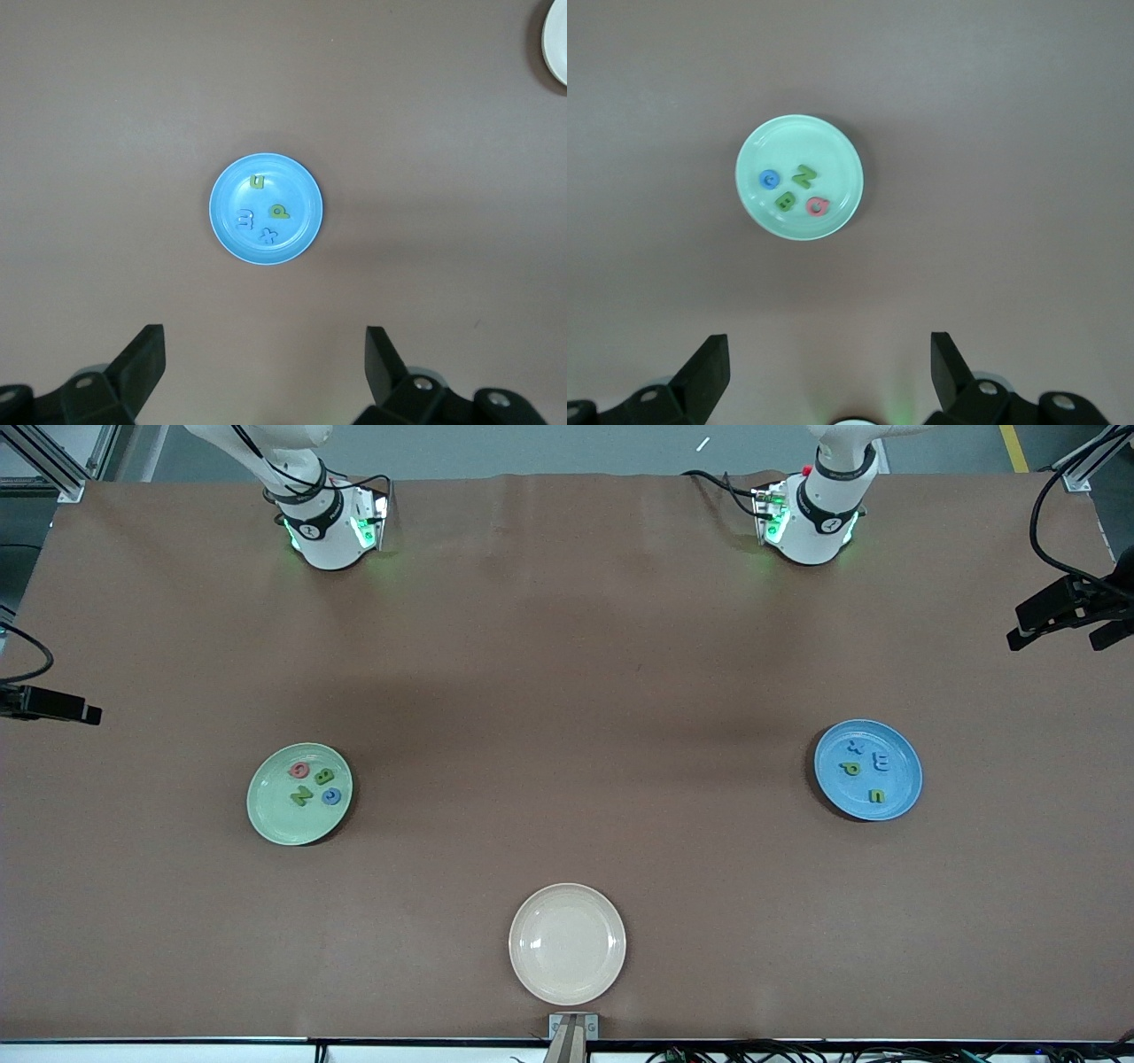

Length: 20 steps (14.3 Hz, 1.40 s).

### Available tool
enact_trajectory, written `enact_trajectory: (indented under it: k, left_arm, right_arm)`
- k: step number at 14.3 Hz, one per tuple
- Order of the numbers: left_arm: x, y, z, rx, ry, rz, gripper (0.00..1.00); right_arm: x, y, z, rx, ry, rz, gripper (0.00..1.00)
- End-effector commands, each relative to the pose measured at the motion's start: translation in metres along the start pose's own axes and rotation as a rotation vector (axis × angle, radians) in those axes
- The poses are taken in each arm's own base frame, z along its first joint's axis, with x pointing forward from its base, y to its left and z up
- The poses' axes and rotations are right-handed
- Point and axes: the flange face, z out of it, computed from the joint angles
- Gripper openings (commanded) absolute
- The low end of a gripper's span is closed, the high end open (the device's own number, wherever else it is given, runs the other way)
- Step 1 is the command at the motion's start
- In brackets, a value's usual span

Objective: Sort upper and lower case letters into plates

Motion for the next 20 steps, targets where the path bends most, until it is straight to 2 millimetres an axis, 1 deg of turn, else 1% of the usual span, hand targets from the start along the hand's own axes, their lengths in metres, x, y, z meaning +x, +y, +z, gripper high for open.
enact_trajectory:
  k: [1, 2, 6, 8, 9, 12, 15, 16, 18, 20]
  left_arm:
    - [0.000, 0.001, -0.003, 0.017, -0.004, 0.025, 0.99]
    - [0.001, 0.000, -0.002, 0.017, -0.003, 0.023, 1.00]
    - [0.001, 0.003, -0.004, 0.014, 0.003, 0.028, 1.00]
    - [0.001, 0.003, -0.003, 0.008, 0.001, 0.028, 1.00]
    - [0.001, 0.004, -0.003, 0.006, 0.001, 0.029, 1.00]
    - [0.001, 0.001, -0.005, 0.007, 0.006, 0.024, 1.00]
    - [0.002, 0.000, -0.005, 0.008, 0.012, 0.022, 1.00]
    - [0.002, 0.000, -0.005, 0.007, 0.012, 0.022, 1.00]
    - [0.002, 0.002, -0.004, 0.006, 0.012, 0.025, 1.00]
    - [0.002, 0.004, -0.004, 0.005, 0.012, 0.029, 1.00]
  right_arm:
    - [-0.016, 0.015, -0.010, 0.040, 0.003, 0.005, 1.00]
    - [-0.021, 0.013, -0.017, 0.031, 0.017, 0.003, 1.00]
    - [-0.025, 0.006, -0.020, -0.003, 0.019, -0.001, 1.00]
    - [-0.035, 0.005, -0.026, -0.002, 0.004, -0.001, 1.00]
    - [-0.036, 0.003, -0.026, -0.005, 0.001, -0.006, 1.00]
    - [-0.032, -0.016, -0.021, -0.056, -0.007, -0.039, 1.00]
    - [-0.034, -0.025, -0.016, -0.051, -0.026, -0.060, 1.00]
    - [-0.039, -0.025, -0.016, -0.051, -0.023, -0.060, 1.00]
    - [-0.051, -0.034, -0.015, -0.060, -0.019, -0.074, 1.00]
    - [-0.064, -0.033, -0.017, -0.060, -0.012, -0.072, 1.00]
